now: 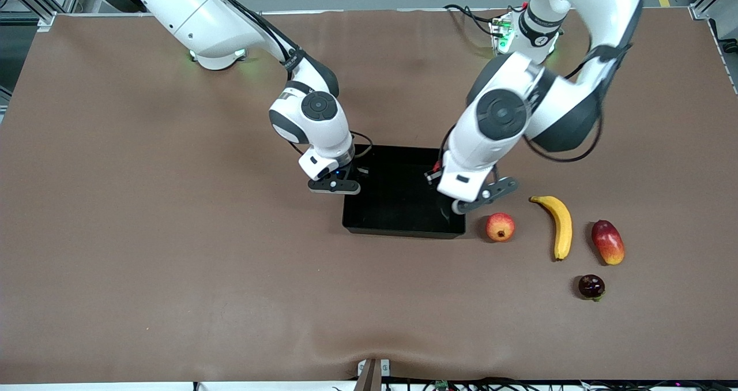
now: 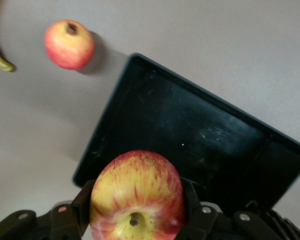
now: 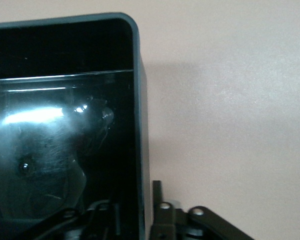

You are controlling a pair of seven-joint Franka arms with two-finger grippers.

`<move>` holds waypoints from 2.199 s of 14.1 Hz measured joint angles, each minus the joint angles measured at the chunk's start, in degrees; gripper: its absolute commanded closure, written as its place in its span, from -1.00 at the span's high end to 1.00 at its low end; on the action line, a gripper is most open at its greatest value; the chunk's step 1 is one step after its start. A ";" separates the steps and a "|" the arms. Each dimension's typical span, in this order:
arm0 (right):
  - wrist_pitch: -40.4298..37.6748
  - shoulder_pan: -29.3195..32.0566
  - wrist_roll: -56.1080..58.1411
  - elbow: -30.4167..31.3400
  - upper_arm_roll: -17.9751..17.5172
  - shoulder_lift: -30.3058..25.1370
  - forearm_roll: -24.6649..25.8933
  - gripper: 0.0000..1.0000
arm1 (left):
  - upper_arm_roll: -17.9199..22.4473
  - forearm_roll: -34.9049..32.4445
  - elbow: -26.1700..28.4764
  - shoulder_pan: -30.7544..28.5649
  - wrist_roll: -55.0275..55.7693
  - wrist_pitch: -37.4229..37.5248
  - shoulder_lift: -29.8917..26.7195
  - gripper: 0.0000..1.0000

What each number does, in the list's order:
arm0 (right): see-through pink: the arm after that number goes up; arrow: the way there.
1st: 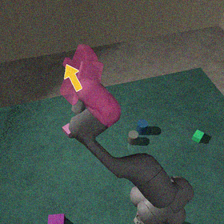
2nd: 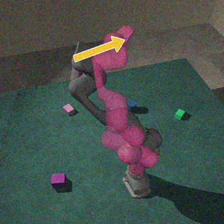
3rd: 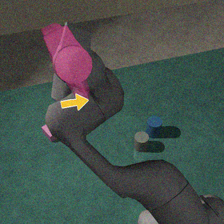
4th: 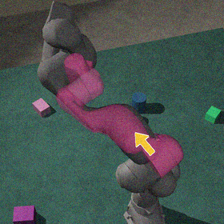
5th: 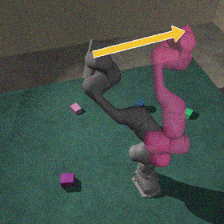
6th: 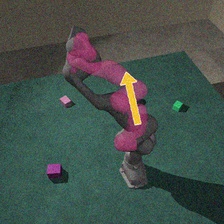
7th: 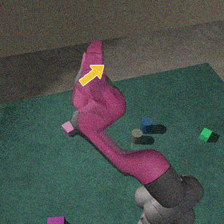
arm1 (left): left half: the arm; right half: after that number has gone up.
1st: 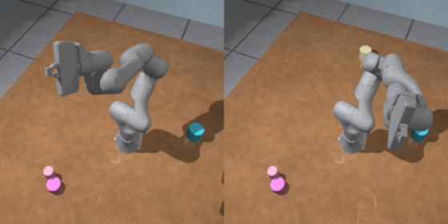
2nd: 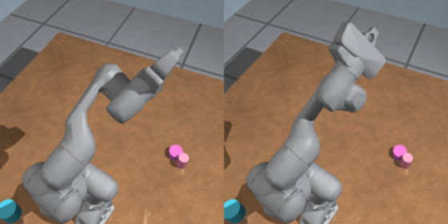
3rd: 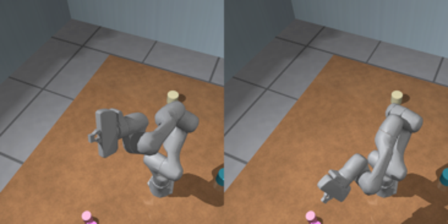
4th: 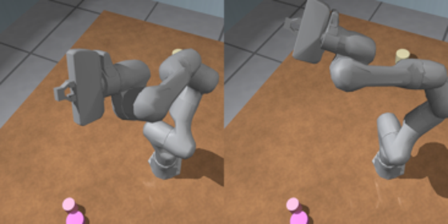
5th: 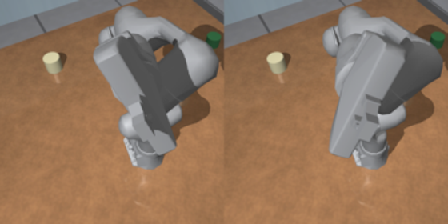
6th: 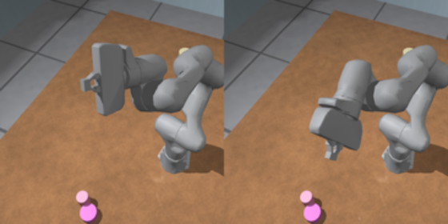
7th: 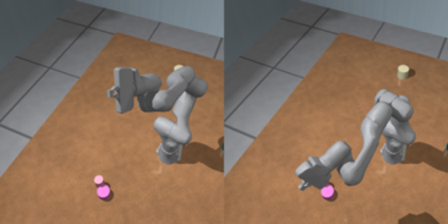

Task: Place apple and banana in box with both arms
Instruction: 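Move the apple over the tray while the right gripper releases the tray, then open the left gripper over the tray while the right gripper withdraws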

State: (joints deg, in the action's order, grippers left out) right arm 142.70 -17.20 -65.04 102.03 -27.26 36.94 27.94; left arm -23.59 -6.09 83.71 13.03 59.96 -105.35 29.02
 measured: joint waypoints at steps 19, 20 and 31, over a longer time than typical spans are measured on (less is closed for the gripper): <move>-13.32 8.12 18.00 -8.10 -0.63 -2.41 -8.17 1.00 | 0.35 -6.17 24.03 0.35 -0.09 -28.79 4.16 -1.00; -13.65 8.46 22.72 -8.14 1.02 -2.93 -12.07 1.00 | 0.35 -6.51 24.20 0.39 -0.09 -28.87 4.29 -1.00; -18.32 8.70 50.44 -8.17 20.07 -7.02 -24.74 1.00 | 0.28 -7.85 21.20 0.68 1.55 -29.23 3.94 1.00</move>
State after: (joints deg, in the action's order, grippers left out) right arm 124.38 -8.50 -14.60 93.87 -7.18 29.92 3.21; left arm -23.32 -13.94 104.91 13.72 61.50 -134.58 32.96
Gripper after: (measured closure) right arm 0.000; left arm 0.000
